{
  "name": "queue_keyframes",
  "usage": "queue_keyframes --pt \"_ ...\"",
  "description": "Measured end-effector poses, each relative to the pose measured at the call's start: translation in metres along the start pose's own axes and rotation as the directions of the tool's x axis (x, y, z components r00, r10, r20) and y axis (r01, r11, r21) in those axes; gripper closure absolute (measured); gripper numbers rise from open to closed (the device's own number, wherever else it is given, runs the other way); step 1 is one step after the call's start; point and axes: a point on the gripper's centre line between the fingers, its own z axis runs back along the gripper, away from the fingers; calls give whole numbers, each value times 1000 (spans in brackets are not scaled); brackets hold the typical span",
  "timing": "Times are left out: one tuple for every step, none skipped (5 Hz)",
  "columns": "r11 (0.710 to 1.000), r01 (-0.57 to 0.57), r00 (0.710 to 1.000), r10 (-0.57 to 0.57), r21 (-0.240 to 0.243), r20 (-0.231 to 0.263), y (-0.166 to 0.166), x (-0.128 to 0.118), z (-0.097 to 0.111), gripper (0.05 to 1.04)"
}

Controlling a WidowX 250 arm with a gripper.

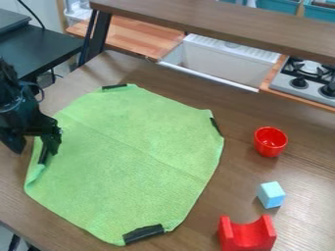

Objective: Fold the cloth from bottom left to top right

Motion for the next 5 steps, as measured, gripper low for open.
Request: queue_keyframes --pt "1000 -22 1000 22 -4 -11 0 -1 -5 115" --pt "998 -61 998 61 -13 2 6 3 -5 415" --pt "998 -61 998 61 -31 -18 5 1 -4 720" --pt "993 -99 994 96 -71 -48 4 3 6 915" --pt "981 -170 984 164 -97 -63 1 17 24 1013"
